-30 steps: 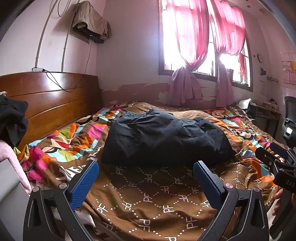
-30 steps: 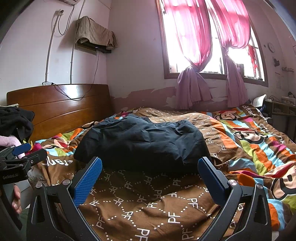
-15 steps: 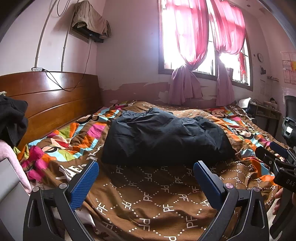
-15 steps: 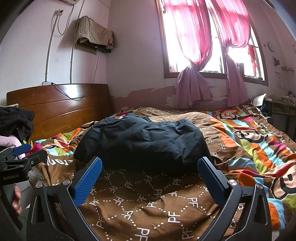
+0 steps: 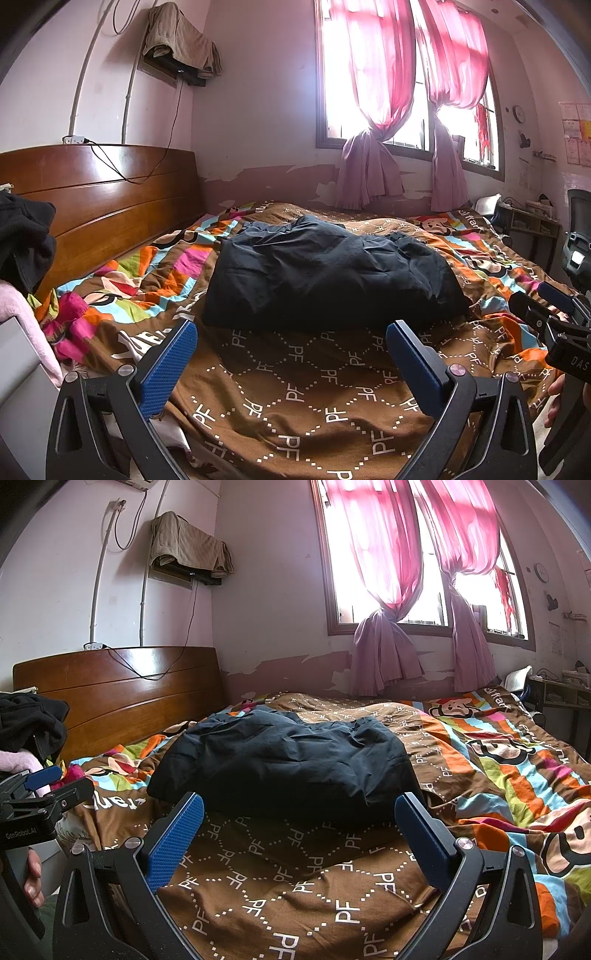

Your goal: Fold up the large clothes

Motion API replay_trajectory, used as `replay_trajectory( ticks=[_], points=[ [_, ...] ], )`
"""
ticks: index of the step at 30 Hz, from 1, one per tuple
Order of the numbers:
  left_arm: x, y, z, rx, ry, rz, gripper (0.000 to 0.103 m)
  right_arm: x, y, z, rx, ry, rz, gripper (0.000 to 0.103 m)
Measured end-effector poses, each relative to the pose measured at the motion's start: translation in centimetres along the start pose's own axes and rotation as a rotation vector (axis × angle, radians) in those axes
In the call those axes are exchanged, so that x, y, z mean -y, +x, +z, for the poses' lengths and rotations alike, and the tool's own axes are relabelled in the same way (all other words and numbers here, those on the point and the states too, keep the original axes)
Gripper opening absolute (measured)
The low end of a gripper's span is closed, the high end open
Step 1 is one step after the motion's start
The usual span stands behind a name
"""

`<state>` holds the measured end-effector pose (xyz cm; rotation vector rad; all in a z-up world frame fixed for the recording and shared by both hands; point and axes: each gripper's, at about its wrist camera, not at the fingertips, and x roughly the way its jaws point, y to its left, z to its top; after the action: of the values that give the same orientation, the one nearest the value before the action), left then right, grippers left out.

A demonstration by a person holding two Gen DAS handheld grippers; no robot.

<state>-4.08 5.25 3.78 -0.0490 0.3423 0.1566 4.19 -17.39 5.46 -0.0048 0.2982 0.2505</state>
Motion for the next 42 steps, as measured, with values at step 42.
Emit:
replay_trajectory(
  ticks=[42],
  points=[
    [-0.04, 0.09, 0.01, 0.002, 0.003, 0.003, 0.103, -0.23, 0.00, -0.29, -0.005, 0.004, -0.001, 0.102]
  ],
)
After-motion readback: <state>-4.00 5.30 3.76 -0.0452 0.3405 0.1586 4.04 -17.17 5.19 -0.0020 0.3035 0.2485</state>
